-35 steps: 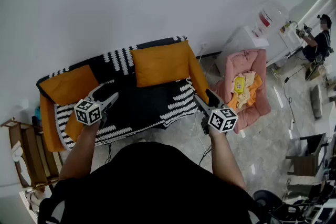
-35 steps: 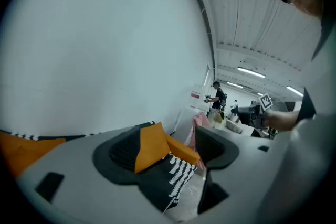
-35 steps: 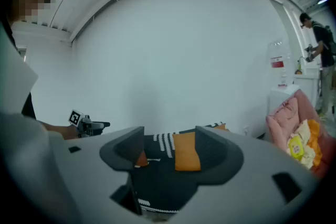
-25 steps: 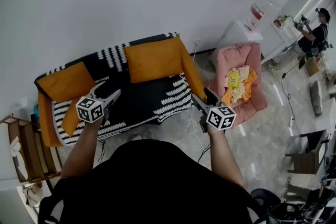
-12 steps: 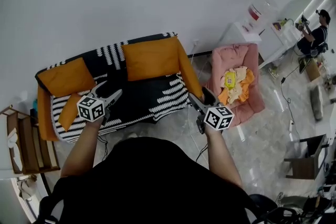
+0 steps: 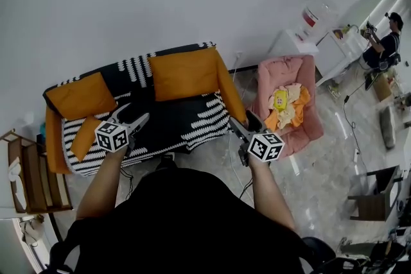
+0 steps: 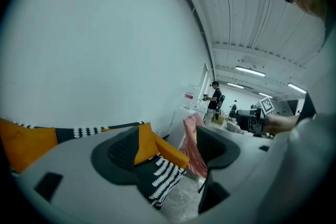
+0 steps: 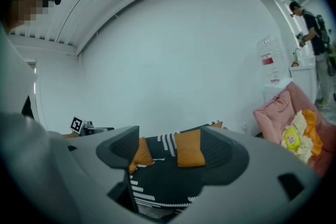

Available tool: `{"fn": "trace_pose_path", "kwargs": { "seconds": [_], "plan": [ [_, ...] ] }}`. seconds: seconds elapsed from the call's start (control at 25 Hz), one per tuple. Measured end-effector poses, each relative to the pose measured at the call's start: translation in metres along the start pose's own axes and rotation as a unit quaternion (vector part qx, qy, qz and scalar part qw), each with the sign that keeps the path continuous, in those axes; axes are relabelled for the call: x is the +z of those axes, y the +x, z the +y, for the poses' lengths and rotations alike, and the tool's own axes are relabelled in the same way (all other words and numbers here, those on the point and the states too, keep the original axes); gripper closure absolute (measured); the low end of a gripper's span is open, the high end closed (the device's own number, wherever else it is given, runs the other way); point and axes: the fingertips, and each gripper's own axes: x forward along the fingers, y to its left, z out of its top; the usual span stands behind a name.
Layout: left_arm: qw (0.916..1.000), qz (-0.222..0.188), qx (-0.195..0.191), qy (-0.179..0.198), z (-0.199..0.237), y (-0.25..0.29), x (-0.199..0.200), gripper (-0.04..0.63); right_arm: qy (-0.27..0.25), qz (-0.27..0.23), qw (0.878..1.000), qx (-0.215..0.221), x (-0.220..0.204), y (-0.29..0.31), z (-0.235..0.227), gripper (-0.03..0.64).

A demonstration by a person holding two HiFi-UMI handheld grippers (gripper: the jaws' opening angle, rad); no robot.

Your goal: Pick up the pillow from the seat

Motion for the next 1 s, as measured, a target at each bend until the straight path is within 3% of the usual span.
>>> {"fn": "trace_pose_path", "kwargs": {
  "seconds": [0.52, 1.0],
  "plan": [
    [0.9998, 0.011, -0.011, -0.014, 0.018, 0.035, -0.004, 0.258, 0.016, 0.008, 1.000, -0.015, -0.004, 0.025, -0.018, 0.261],
    [0.9989, 0.035, -0.024, -0.020, 0.061, 0.083, 0.008, 0.258, 0.035, 0.008, 0.999, -0.023, 0.011, 0.079, -0.038, 0.261]
  ]
}}
